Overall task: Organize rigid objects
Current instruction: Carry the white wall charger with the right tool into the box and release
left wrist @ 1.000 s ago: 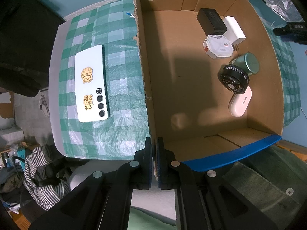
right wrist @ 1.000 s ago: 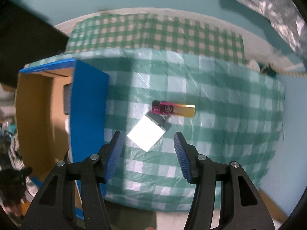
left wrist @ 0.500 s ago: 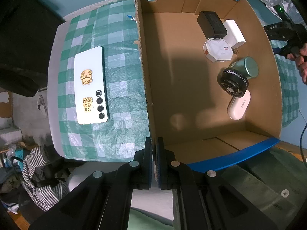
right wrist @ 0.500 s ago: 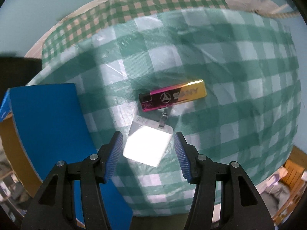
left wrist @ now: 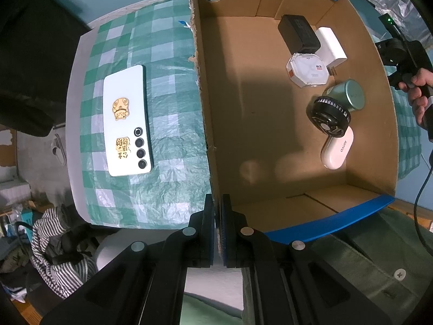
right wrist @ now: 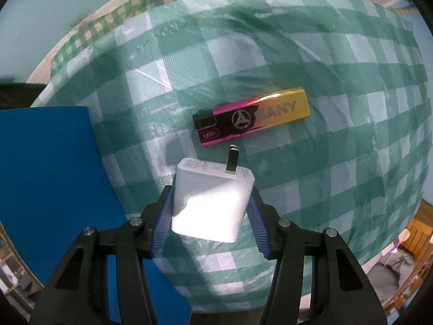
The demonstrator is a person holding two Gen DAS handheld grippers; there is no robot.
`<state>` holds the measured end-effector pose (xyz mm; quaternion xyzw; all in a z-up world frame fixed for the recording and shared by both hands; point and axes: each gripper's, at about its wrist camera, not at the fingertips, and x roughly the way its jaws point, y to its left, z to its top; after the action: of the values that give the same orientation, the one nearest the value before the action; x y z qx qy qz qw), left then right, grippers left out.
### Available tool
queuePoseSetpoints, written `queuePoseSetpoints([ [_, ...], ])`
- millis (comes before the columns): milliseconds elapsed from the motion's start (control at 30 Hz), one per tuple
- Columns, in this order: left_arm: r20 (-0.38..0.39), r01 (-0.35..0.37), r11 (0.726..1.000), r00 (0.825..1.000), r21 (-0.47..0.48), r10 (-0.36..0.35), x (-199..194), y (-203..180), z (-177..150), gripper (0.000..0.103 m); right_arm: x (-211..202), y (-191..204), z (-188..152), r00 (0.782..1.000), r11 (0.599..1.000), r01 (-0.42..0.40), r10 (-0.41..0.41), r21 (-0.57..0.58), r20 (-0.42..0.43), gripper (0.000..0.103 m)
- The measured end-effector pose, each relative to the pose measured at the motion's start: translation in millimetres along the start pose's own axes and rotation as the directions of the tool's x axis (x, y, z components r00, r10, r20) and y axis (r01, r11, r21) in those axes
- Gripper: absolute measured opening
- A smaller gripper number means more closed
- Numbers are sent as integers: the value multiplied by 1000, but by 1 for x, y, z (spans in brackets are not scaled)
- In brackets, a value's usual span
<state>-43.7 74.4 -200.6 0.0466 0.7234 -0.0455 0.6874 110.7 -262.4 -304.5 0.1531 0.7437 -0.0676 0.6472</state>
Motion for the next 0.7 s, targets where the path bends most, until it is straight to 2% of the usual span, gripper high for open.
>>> queuePoseSetpoints([
  [300,1,-4,1000,1000,4,4,1,-1,3,4,-8,1,-13,1000,996,9,-8,-91,5,49],
  [700,3,-5,1000,1000,9,5,1,-1,4,4,-63,6,-43,997,966,-3,22,-260,72,49],
])
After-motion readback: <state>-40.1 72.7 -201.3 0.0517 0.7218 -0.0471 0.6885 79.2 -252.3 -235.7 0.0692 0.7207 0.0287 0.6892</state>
